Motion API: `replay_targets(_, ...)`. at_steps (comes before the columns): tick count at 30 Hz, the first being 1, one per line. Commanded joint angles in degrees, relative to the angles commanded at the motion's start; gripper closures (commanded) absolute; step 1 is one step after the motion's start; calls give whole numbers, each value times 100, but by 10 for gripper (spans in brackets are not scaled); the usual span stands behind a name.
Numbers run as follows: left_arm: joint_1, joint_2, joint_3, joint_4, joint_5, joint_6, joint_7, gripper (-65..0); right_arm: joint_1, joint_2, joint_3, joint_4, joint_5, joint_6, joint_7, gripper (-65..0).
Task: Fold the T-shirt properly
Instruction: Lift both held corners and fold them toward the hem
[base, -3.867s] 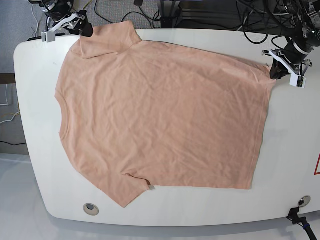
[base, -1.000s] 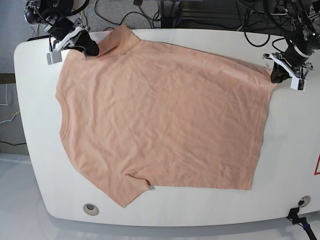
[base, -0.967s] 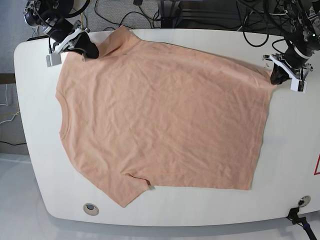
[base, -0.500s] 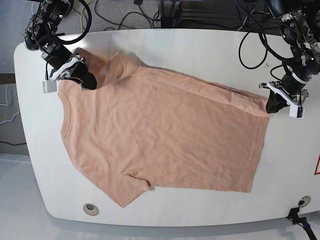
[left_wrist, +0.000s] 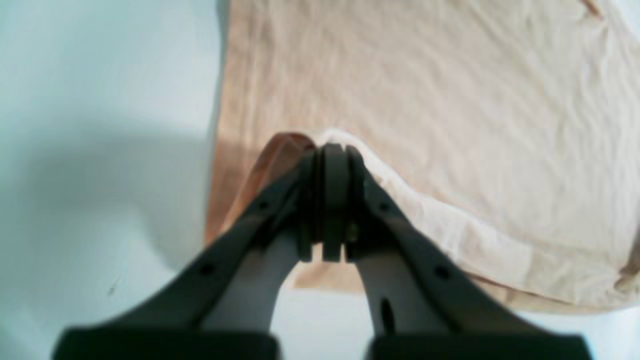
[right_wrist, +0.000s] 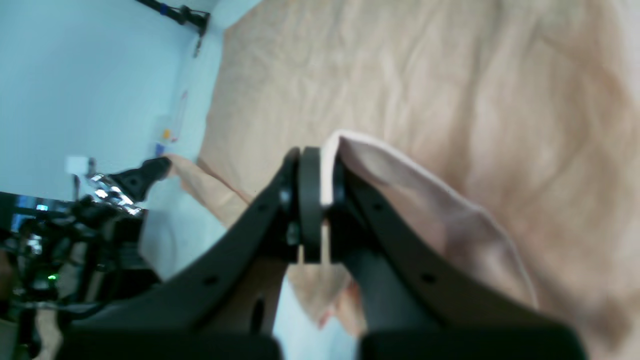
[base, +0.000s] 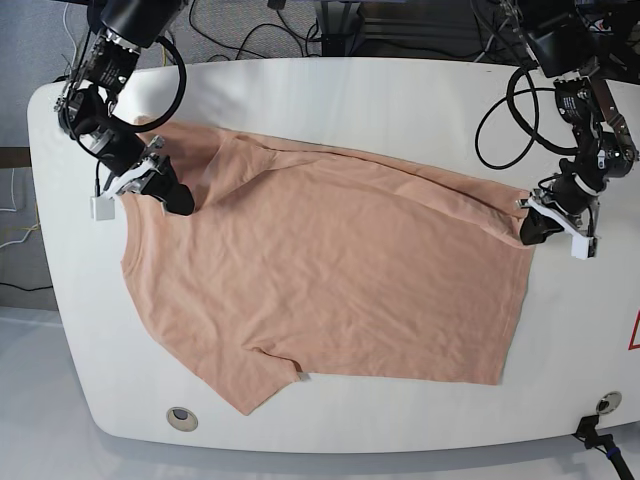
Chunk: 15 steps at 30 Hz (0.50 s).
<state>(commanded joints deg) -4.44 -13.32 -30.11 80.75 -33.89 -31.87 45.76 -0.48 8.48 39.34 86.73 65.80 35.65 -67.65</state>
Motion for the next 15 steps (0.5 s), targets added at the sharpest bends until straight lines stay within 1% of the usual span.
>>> replay_targets(4, -334, 0, 281, -378, 0, -18, -26, -12, 246, 0, 0, -9, -378, 0, 0, 0)
replay_targets(10, -651, 0, 290, -633, 0, -18, -35, -12, 589, 0, 0, -9, -862, 0, 0, 0)
replay_targets(15, -677, 0, 290, -668, 0, -26, -35, -16, 695, -18, 0, -9, -1196, 0, 26, 0)
